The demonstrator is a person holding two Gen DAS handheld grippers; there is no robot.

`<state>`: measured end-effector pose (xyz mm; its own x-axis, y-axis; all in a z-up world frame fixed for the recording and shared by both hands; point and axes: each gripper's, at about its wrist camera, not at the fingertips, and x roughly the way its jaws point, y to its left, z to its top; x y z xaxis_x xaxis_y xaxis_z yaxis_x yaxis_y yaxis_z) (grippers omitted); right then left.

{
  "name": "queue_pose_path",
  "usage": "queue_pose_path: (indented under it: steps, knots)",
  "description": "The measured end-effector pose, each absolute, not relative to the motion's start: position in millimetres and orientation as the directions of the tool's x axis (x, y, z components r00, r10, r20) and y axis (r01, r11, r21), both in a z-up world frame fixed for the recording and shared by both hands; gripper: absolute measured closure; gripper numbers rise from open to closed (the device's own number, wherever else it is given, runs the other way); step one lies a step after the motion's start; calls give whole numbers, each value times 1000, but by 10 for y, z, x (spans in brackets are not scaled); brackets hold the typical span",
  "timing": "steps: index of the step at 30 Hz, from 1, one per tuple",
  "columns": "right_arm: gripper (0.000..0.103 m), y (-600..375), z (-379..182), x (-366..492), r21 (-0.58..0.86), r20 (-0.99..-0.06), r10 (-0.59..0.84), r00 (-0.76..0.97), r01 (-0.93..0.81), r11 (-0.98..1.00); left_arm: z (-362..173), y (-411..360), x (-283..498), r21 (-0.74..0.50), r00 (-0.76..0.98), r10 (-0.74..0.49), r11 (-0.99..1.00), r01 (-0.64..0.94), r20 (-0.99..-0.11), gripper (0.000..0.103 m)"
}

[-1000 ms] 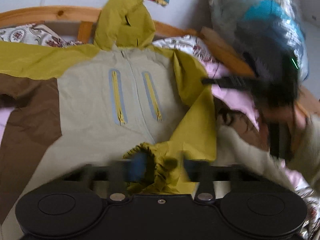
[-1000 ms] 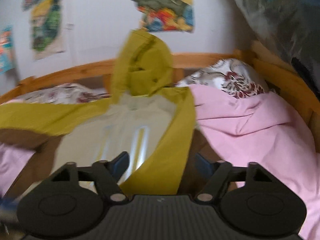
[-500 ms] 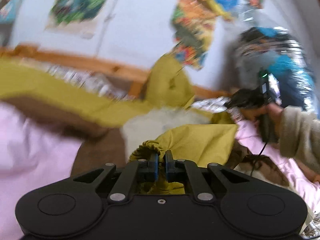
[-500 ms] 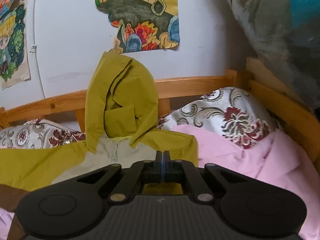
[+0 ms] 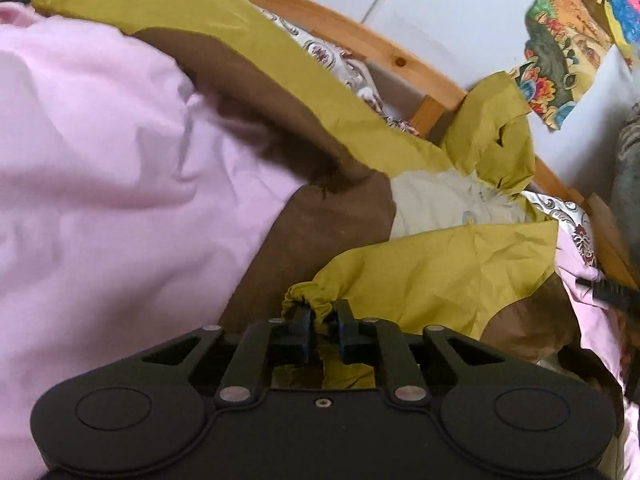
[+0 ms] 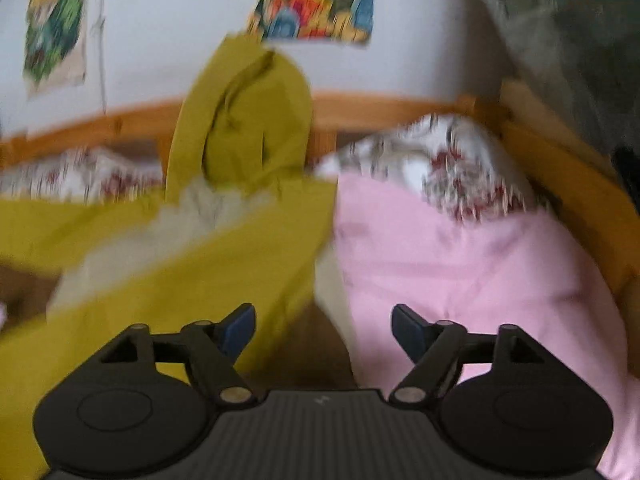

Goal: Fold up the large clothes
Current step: 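Grasp the other olive sleeve cuff with the left tool and pull it across the body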

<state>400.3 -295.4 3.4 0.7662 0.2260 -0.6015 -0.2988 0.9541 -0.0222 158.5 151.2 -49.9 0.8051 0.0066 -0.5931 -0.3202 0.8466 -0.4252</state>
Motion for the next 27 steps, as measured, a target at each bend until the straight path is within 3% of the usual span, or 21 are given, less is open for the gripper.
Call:
queue_pose_path:
  steps: [3, 7, 9, 10, 13, 17, 20, 22, 27]
  knots:
    - [20, -2934, -232, 3980, -24, -679, 220, 700, -321, 947, -499, 1469, 1597, -370, 801, 18, 880, -297, -598, 87]
    - [80, -2941, -269, 3931, -32, -650, 205, 731, -296, 955, -405, 1363, 1558, -346, 822, 5, 906, -245, -569, 93]
    - [96, -3048, -131, 3862, -18, -599, 199, 775, -262, 965, -346, 1281, 1525, -356, 842, -23, 912, -203, -539, 94]
    - [99, -3127, -41, 3811, -20, -554, 189, 811, -239, 971, -316, 1227, 1515, -355, 850, -37, 918, -179, -525, 94]
    - [100, -3357, 64, 3801, -24, -502, 149, 852, -186, 982, -336, 1018, 1551, -312, 836, -59, 940, -137, -545, 95]
    - [99, -3462, -131, 3979, -29, -605, 98, 790, -145, 989, -559, 804, 1670, -253, 749, -81, 960, -118, -657, 94]
    - [91, -3422, -19, 3969, -26, -556, 126, 821, -169, 985, -582, 829, 1637, -250, 741, -92, 963, -105, -665, 91]
    - [60, -3337, 116, 4088, -11, -523, 180, 833, -219, 976, -549, 916, 1614, -278, 739, -123, 956, -90, -663, 88]
    - [43, -3049, 276, 4797, 62, -516, 286, 807, -298, 953, -468, 983, 1657, -268, 740, -137, 962, -60, -658, 82]
